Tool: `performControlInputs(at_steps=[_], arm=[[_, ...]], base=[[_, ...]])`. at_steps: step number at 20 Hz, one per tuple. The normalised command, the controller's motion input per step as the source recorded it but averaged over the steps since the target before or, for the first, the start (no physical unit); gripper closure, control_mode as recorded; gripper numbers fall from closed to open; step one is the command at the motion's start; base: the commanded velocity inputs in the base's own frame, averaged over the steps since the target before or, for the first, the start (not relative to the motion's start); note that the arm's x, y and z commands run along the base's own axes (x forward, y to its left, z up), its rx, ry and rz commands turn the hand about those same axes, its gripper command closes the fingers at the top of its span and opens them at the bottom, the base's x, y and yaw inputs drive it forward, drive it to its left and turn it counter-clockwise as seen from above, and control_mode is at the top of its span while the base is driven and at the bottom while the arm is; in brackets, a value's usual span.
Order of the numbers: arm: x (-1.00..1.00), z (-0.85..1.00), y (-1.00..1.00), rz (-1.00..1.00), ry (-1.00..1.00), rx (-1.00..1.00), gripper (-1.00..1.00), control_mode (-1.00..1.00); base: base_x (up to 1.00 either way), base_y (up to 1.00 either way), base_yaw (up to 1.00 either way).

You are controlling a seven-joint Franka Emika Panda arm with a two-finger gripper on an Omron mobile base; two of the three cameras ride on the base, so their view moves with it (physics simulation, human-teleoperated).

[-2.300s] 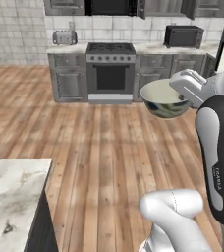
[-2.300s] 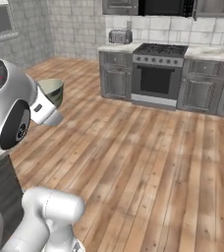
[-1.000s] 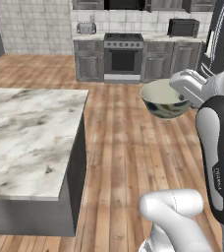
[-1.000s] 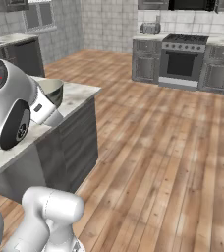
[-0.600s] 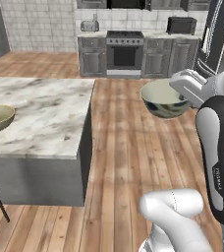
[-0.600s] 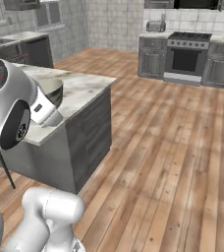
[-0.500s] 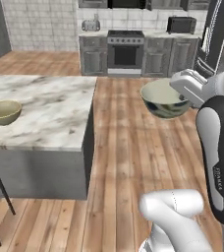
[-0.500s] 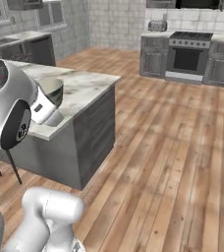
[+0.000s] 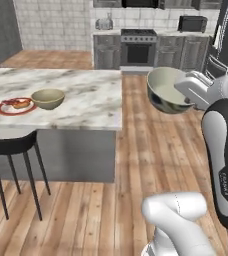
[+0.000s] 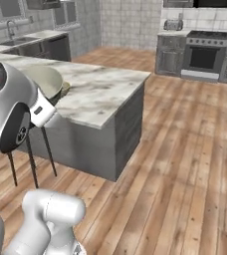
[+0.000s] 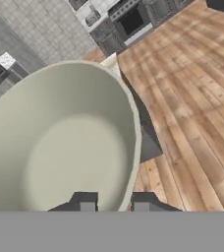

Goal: Take the smaller bowl and place it next to the appetizer plate on the dining counter , and place the larger bowl next to the plate with cooked food.

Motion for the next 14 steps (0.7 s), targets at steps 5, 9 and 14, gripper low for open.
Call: performControlInputs(at_steps=[5, 9, 14], arm=[[0.00, 0.00, 0.00, 0.00, 0.00, 0.00, 1.00, 1.00], [0.00, 0.00, 0.00, 0.00, 0.00, 0.00, 1.00, 1.00], [0.00, 0.00, 0.00, 0.00, 0.00, 0.00, 1.00, 1.00]], base=[[0.00, 1.00, 0.00], [0.17, 1.00, -0.01], [0.16, 1.00, -0.03]])
